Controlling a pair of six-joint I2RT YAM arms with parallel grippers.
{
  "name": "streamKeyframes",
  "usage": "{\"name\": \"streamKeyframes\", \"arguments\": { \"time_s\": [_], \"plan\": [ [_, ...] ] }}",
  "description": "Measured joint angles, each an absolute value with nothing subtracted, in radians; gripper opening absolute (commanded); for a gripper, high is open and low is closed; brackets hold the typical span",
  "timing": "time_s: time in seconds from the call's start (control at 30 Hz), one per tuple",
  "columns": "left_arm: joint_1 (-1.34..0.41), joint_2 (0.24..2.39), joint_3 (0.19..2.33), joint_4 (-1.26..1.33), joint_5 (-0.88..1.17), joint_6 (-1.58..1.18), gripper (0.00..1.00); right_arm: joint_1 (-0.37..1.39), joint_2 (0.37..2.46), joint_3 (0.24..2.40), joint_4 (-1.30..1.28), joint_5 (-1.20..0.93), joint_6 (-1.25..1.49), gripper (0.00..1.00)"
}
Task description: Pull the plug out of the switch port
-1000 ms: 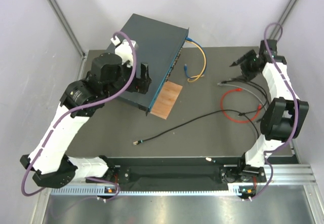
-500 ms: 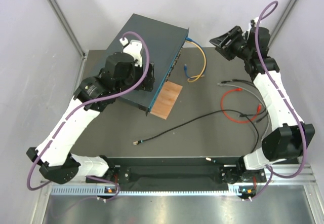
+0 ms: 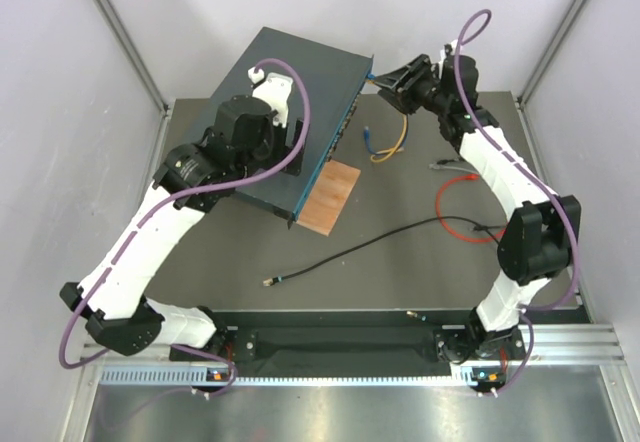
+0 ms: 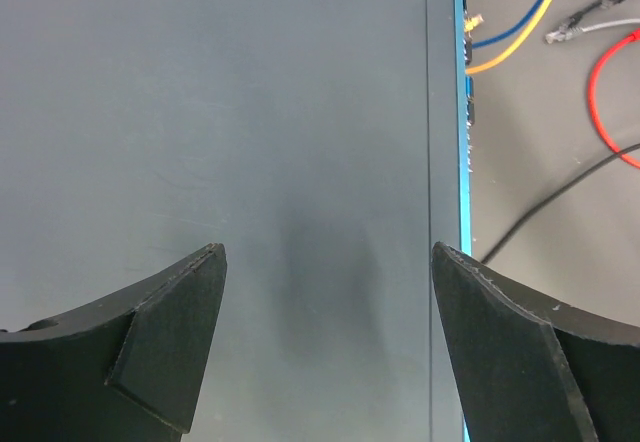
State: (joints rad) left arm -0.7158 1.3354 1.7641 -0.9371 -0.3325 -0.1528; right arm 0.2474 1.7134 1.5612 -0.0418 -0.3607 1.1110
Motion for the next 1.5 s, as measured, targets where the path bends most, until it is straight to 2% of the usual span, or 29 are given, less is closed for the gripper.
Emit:
{"name": "streamKeyframes", "arguments": {
  "time_s": [0.17,0.5,0.77,0.97,1.2,1.5],
  "plan": [
    [-0.716,1.345,1.806,-0.938,-0.341,-0.107,0.88,0.245,1.772,1.623,-0.023,-0.381,1.089,0.45],
    [-0.716,1.387,1.824,-0.939,-0.343,-0.082,0.88,0.199,1.98,1.983,-0.072,-0.595,0.901,0.43],
    [-0.715,1.414,1.846,-0.951,-0.343,-0.079,0.88,0.167,2.012,1.97,-0.083,-0.678,0.863,0.41],
    [-0.715,1.415,1.855,-0.955,-0.35,-0.08,0.88,0.145,2.024,1.969,-0.083,-0.736,0.864,0.43],
    [-0.715,1.417,1.86,-0.963,-0.35,-0.084,0.88,0.141,2.065,1.969,-0.081,-0.793,0.867,0.49],
    [-0.715,1.417,1.864,-0.975,-0.349,-0.083,0.88,0.141,2.078,1.944,0.007,-0.836,0.948,0.49]
  ]
}}
